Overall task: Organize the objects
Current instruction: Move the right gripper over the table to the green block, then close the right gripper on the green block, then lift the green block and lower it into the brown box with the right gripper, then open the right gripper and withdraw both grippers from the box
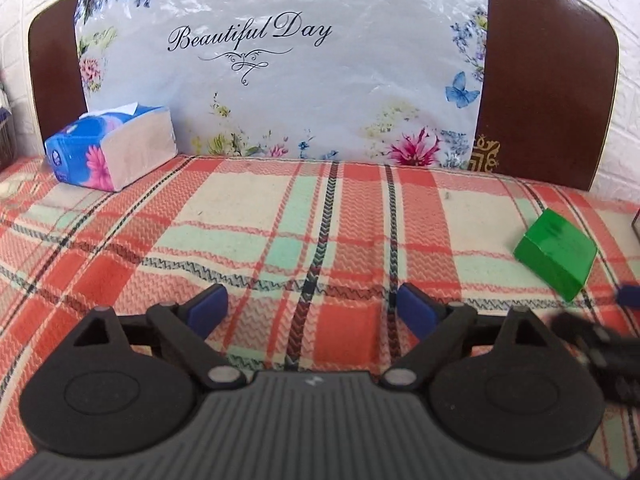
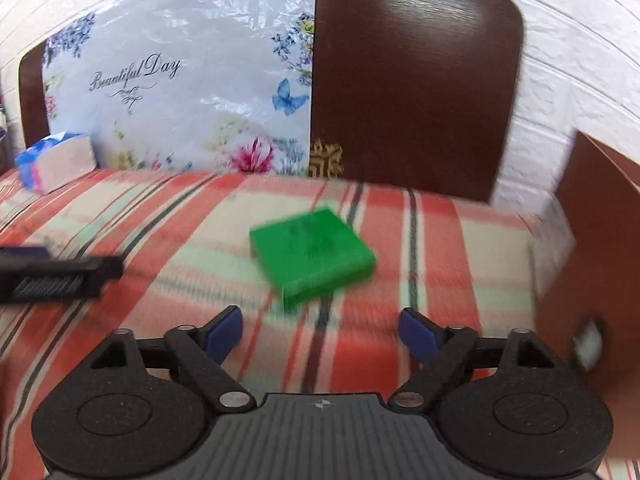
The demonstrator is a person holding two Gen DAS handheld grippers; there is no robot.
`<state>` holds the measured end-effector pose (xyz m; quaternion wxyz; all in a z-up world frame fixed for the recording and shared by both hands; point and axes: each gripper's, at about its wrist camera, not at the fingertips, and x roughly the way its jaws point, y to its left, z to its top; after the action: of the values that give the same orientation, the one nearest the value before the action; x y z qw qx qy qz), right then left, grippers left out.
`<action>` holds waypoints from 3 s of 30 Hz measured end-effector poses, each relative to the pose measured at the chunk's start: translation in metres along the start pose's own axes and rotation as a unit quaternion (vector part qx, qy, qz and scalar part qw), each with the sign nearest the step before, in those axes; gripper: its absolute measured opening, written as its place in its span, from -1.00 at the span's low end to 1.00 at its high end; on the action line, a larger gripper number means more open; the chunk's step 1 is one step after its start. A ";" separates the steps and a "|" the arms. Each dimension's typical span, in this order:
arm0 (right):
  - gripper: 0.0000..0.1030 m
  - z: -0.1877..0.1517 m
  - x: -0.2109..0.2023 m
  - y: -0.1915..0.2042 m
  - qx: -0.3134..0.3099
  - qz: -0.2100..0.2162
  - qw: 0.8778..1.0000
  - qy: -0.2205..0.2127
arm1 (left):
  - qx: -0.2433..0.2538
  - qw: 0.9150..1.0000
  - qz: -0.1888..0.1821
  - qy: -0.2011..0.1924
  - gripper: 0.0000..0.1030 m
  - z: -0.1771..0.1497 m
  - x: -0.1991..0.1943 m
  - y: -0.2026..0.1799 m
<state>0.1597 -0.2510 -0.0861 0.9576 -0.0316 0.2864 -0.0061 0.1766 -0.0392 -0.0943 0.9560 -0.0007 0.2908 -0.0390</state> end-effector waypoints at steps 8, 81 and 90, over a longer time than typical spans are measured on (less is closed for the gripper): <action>0.55 0.022 0.035 -0.003 -0.021 0.033 0.999 -0.003 | -0.002 1.000 -0.003 -0.001 0.86 -0.001 0.001 -0.001; 0.32 -0.040 -0.150 -0.191 0.119 -0.167 0.966 -0.154 | 0.164 0.954 -0.250 0.020 -0.07 0.061 -0.113 -0.304; 0.42 -0.069 -0.200 -0.172 0.144 -0.186 0.955 -0.179 | 0.183 0.955 -0.232 0.022 0.03 0.038 -0.130 -0.287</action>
<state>-0.0443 -0.4206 -0.0233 0.9695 0.0536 0.0956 -0.2192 0.0689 -0.3165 0.0166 0.8979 0.1074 0.2917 -0.3117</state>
